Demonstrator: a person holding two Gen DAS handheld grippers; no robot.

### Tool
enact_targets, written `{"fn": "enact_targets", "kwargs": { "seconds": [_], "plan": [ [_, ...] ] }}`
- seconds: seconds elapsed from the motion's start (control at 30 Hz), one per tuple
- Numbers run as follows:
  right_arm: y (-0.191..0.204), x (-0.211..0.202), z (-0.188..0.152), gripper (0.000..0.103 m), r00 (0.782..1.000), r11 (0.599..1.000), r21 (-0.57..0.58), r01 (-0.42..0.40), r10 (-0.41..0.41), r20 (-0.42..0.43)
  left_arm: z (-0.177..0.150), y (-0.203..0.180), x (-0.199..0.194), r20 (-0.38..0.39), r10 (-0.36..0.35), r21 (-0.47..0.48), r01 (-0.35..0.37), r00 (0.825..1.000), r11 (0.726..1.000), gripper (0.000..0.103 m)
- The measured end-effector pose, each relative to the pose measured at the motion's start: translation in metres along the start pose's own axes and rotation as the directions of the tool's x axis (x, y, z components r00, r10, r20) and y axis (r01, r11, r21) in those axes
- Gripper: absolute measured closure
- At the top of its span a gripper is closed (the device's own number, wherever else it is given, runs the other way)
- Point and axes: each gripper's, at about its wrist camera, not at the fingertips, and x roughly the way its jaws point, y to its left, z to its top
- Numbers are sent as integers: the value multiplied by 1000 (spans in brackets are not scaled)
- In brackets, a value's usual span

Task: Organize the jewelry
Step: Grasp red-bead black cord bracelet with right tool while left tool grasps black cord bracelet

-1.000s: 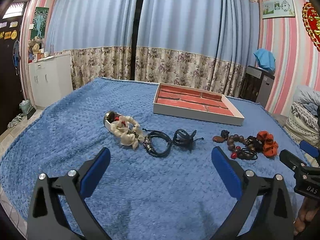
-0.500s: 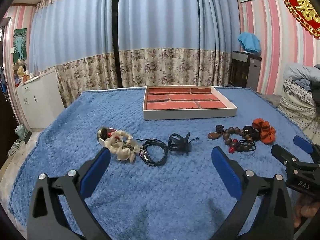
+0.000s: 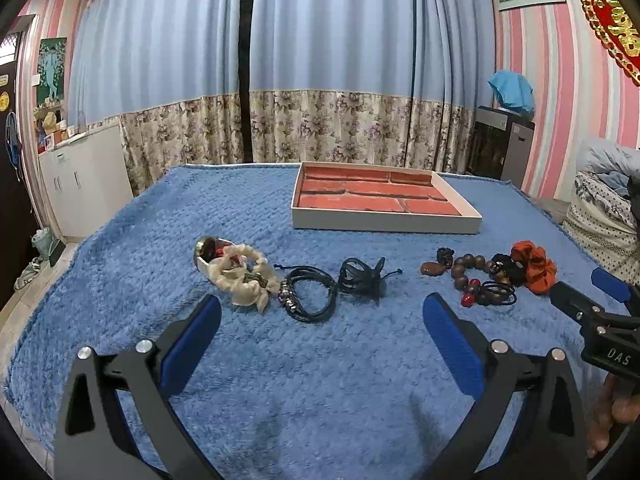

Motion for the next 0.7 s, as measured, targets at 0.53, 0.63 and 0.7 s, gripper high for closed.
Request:
{"fn": "enact_targets", "kwargs": {
  "seconds": [0.53, 0.63, 0.7],
  "plan": [
    [-24, 91, 4, 39, 978, 998, 44, -51, 59, -198, 3, -17, 77, -123, -10, -27, 6, 992, 1000, 25],
    [-27, 103, 5, 42, 972, 996, 63, -56, 69, -223, 2, -19, 88, -143, -29, -29, 25, 989, 999, 27],
    [-29, 111, 3, 49, 966, 996, 72, -55, 71, -250, 3, -21, 94, -155, -38, -29, 34, 987, 999, 27]
  ]
}}
